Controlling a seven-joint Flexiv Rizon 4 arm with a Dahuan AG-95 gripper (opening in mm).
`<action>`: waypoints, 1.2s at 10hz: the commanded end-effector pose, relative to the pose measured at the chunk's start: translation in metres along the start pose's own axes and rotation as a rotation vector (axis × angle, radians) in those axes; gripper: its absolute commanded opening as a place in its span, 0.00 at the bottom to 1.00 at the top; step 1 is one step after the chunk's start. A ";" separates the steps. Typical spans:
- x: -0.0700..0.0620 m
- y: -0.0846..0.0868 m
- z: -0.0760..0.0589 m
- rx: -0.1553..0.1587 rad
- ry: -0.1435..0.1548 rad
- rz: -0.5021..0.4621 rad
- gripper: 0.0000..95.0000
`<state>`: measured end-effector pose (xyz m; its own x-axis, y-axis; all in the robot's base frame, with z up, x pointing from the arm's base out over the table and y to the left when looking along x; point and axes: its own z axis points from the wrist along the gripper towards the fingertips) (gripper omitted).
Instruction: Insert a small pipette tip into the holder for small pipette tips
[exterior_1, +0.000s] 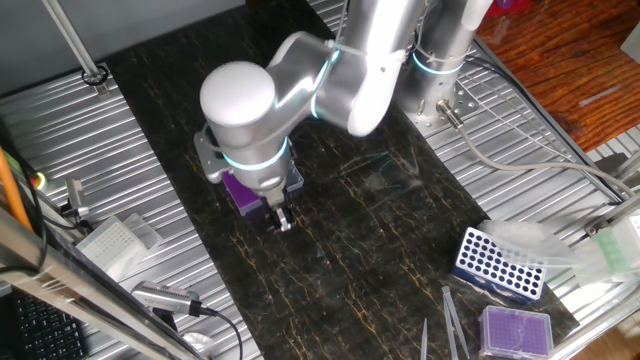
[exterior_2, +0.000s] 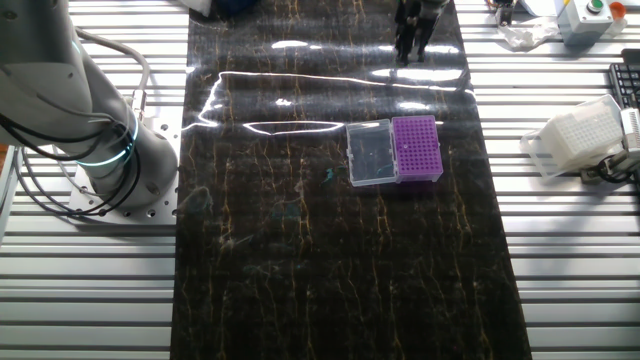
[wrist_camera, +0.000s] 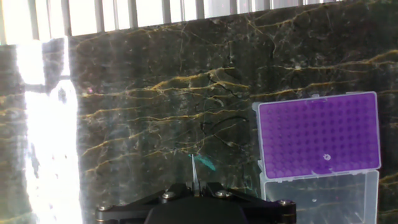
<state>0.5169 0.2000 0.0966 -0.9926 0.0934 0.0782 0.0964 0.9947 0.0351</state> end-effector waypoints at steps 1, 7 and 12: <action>0.004 0.003 -0.006 0.001 0.003 -0.029 0.00; 0.008 0.005 -0.011 0.019 0.016 -0.066 0.00; 0.008 0.005 -0.011 0.008 0.038 -0.050 0.00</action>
<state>0.5126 0.2074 0.1070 -0.9921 0.0489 0.1154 0.0526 0.9982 0.0286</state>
